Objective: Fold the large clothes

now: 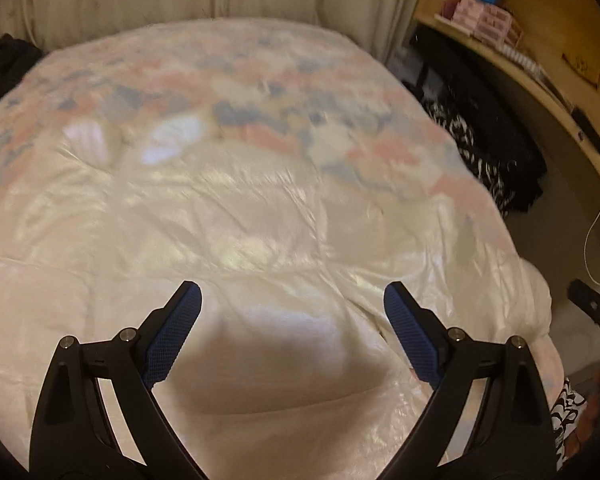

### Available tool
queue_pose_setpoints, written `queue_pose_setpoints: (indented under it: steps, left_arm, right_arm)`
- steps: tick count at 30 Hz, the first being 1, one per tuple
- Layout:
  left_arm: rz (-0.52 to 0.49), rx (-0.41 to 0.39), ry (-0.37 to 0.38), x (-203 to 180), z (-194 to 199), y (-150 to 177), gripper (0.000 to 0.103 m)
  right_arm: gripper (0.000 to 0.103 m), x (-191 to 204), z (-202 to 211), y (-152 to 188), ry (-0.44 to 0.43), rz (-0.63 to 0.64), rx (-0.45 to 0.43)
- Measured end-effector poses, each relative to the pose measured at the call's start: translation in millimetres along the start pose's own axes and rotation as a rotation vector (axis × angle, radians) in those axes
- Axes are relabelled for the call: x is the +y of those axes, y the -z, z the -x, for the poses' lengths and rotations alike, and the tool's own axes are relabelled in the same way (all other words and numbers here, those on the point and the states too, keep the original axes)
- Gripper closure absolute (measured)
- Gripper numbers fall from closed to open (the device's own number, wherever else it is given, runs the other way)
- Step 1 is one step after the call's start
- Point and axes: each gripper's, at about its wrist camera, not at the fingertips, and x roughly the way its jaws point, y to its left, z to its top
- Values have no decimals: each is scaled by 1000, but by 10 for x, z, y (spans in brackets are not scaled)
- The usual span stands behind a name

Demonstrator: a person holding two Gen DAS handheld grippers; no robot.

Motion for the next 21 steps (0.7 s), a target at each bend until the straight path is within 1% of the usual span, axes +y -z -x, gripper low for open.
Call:
queue_pose_setpoints:
  steps: [2, 3, 5, 6, 7, 8, 9, 10, 14, 15, 16, 17, 18, 19, 20, 21]
  left_arm:
    - [12, 33, 2, -43, -242, 36, 12]
    - [15, 51, -1, -40, -318, 70, 12]
    - [12, 101, -19, -98, -519, 102, 12]
    - [9, 124, -15, -114, -580, 129, 13]
    - [4, 147, -3, -150, -670, 140, 15]
    - [3, 153, 7, -161, -688, 171, 18]
    - [2, 156, 16, -186, -721, 183, 19]
    - [1, 155, 26, -197, -719, 191, 19]
    - [-10, 143, 71, -248, -778, 226, 19]
    - [-11, 146, 74, -250, -779, 228, 19]
    - [-12, 156, 83, -250, -761, 236, 19]
    - [-13, 168, 102, -240, -738, 238, 24]
    - [-12, 175, 116, -215, -697, 238, 27]
    - [-13, 178, 111, -189, -663, 233, 31]
    - [-17, 176, 91, -153, -610, 230, 32]
    - [-24, 164, 69, -102, -535, 229, 32]
  right_arm:
    - [14, -385, -434, 17, -2, -139, 78]
    - [22, -536, -619, 89, -3, -196, 111]
    - [24, -887, -961, 224, -21, -362, 198]
    - [24, -992, -1152, 319, -11, -422, 225]
    - [24, -1120, -1255, 372, 5, -474, 245]
    - [24, -1237, -1332, 430, 15, -513, 256]
    - [24, -1335, -1400, 481, 21, -560, 268]
    - [24, -1440, -1468, 531, 9, -613, 270]
    - [24, -1649, -1573, 634, -37, -687, 221]
    - [32, -1683, -1568, 627, -43, -702, 192]
    - [49, -1700, -1560, 619, -31, -705, 166]
    - [59, -1701, -1547, 605, -22, -700, 145]
    - [78, -1700, -1513, 596, -25, -692, 124]
    - [86, -1690, -1464, 572, -37, -684, 97]
    - [87, -1684, -1396, 556, -39, -674, 67]
    - [89, -1618, -1235, 532, -30, -643, 8]
